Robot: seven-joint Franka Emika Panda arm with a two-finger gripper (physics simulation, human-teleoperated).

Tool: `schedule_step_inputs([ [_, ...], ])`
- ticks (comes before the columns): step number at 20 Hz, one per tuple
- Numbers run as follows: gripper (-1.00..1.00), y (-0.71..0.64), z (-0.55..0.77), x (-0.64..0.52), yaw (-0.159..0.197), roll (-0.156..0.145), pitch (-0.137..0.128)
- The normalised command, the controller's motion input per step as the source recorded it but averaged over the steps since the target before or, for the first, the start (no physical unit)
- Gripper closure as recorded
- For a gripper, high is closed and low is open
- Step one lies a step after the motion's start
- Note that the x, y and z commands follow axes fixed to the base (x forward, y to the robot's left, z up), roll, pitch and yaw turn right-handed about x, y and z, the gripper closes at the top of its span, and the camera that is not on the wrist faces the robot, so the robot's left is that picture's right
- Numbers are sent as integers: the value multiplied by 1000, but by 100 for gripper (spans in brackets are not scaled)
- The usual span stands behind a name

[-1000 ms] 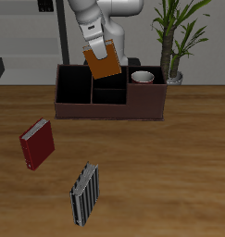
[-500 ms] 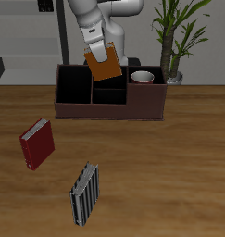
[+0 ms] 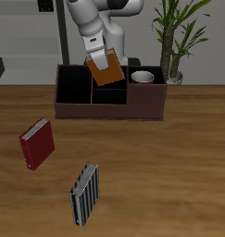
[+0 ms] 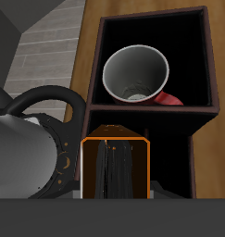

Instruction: Place the red mug into the back desk caddy's right compartment and place the orange book into the back desk caddy's back compartment and place the red book into the back desk caddy's front compartment

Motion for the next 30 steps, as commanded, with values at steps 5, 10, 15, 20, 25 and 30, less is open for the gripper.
schedule_step_inputs([
  [5, 100, 24, -54, -17, -6, 1, 14],
  [10, 100, -2, -147, 33, -29, -16, 45],
  [15, 100, -65, -131, 12, -28, -24, 50],
  [20, 100, -18, -182, 7, 3, -8, 44],
  [25, 100, -14, -70, 4, 6, -15, 8],
  [30, -100, 19, -7, 4, -13, -7, 3],
])
